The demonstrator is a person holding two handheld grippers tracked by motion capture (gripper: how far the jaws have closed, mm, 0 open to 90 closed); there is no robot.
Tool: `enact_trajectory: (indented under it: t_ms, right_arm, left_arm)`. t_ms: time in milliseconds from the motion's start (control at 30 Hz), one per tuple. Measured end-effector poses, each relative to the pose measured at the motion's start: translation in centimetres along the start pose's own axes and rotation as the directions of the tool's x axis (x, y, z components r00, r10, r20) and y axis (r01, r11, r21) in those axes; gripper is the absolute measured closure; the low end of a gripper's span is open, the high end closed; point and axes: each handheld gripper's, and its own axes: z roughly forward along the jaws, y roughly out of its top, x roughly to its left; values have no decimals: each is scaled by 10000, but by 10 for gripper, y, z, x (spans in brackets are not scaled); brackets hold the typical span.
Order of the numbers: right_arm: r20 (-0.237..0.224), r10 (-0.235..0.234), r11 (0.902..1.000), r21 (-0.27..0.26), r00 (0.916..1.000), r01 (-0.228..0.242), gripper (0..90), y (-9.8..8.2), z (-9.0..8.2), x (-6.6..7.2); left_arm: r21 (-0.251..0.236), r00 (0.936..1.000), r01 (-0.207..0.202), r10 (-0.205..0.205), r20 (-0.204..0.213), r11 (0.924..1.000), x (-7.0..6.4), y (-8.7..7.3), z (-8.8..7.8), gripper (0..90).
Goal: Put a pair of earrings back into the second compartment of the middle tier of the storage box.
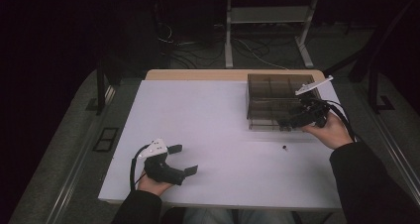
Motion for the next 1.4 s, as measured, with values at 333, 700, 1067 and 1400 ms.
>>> enact_trajectory:
  t_ms: [333, 700, 1067, 1400]
  right_arm:
    - [-437, 91, 9995, -285, 9990, -103, 3, -10, -13, 19]
    - [-387, 260, 9990, -366, 9989, -274, 3, -33, -10, 31]
    - [-213, 310, 9992, -229, 9993, -315, 4, -56, 2, 32]
    - [-274, 592, 9982, 104, 9979, -590, 4, -72, 19, 28]
  left_arm:
    - [-28, 10000, -4, 4, -8, 10000, 0, 0, -1, 0]
    - [-39, 10000, -1, 1, 11, 10000, -1, 0, -1, 0]
    - [-51, 10000, -5, 5, 3, 10000, 0, 0, -1, 0]
    - [-45, 10000, 8, -8, 15, 10000, 0, 0, -1, 0]
